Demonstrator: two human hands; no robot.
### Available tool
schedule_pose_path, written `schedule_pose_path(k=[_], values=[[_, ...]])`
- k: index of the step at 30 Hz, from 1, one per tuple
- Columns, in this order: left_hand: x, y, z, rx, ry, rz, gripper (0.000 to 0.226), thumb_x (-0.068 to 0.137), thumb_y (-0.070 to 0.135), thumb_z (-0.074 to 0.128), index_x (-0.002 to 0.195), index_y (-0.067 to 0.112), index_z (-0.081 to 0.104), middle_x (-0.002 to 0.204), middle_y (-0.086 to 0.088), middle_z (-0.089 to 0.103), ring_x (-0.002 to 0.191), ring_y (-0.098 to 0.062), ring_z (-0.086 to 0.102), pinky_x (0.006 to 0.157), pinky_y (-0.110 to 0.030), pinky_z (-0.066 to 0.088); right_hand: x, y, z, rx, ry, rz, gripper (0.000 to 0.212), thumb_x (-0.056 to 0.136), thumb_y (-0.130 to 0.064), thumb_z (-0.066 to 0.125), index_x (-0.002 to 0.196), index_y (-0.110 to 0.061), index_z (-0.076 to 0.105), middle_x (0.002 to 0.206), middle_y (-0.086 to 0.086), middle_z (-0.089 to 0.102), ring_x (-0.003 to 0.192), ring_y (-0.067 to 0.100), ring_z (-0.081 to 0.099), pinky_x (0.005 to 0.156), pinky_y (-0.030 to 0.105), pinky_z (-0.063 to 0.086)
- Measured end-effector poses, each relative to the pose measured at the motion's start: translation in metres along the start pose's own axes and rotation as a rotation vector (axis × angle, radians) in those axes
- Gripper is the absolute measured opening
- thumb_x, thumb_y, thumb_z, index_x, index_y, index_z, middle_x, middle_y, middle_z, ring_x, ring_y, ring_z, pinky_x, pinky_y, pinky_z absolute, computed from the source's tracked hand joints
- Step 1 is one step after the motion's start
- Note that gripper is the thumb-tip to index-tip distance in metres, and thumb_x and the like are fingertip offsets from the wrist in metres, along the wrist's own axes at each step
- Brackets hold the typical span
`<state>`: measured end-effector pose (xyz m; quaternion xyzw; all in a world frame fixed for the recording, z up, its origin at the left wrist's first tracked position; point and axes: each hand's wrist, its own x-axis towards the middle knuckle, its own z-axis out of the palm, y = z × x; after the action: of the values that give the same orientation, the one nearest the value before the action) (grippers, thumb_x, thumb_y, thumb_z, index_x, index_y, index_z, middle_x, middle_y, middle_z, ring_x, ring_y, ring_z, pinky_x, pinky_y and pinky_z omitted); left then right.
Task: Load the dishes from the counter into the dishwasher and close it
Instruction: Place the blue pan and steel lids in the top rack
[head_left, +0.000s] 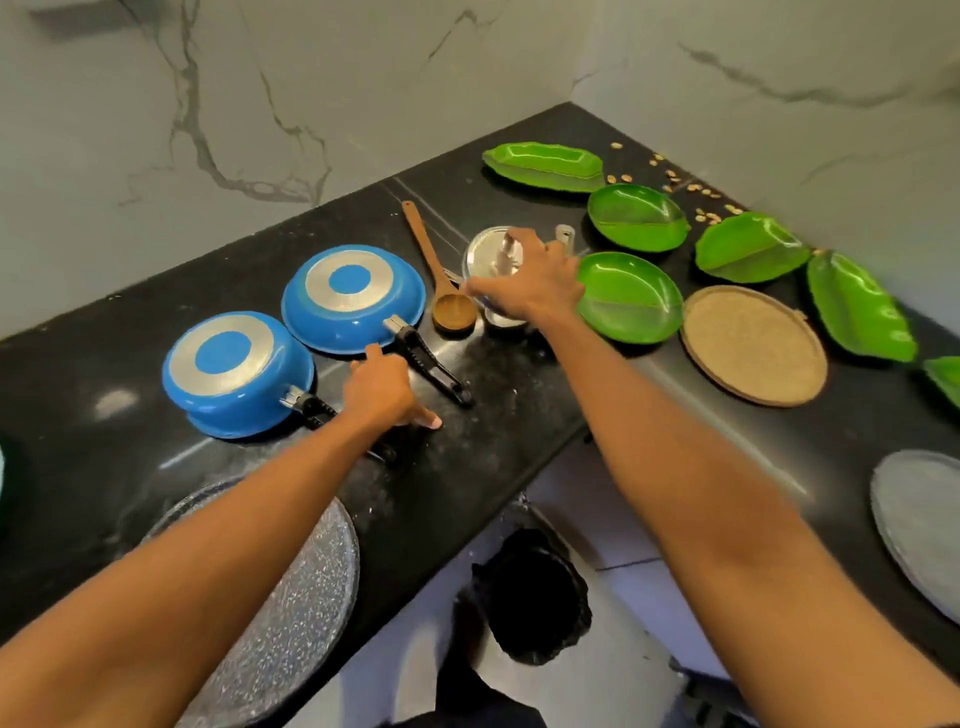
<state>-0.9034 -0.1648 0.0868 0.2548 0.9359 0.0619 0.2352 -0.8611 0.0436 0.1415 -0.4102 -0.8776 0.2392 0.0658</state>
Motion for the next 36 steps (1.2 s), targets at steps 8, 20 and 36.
schedule_pose_path(k=[8, 20, 36], values=[[-0.1, -0.016, 0.059, -0.185, 0.308, 0.412, 0.036, 0.083, 0.043, 0.063, 0.108, 0.018, 0.072, 0.104, -0.01, 0.064, 0.101, -0.033, 0.059, 0.08, -0.043, 0.052, -0.212, 0.068, 0.019, 0.062, 0.086, 0.174, 0.1, 0.047, -0.085, 0.071, 0.135, -0.048, 0.04, 0.144, 0.001, 0.038, 0.131, 0.034, 0.037, 0.101, 0.053, 0.039], [-0.274, 0.001, 0.239, -0.283, -0.17, 0.54, 0.005, 0.083, 0.022, 0.067, 0.082, 0.023, 0.072, 0.084, 0.001, 0.073, 0.082, -0.021, 0.068, 0.07, -0.031, 0.049, -0.504, 0.232, 0.059, 0.082, 0.058, 0.675, 0.104, 0.048, -0.084, 0.067, 0.14, -0.046, 0.038, 0.144, -0.002, 0.039, 0.131, 0.029, 0.037, 0.104, 0.048, 0.04], [-0.525, 0.155, 0.48, 0.007, -0.596, 0.761, 0.006, 0.084, 0.019, 0.067, 0.081, 0.023, 0.07, 0.083, -0.003, 0.072, 0.087, -0.025, 0.069, 0.074, -0.026, 0.044, -0.839, 0.518, 0.004, 0.39, 0.229, 1.149, 0.11, 0.045, -0.086, 0.07, 0.142, -0.048, 0.035, 0.147, 0.0, 0.04, 0.134, 0.031, 0.037, 0.106, 0.053, 0.041]])
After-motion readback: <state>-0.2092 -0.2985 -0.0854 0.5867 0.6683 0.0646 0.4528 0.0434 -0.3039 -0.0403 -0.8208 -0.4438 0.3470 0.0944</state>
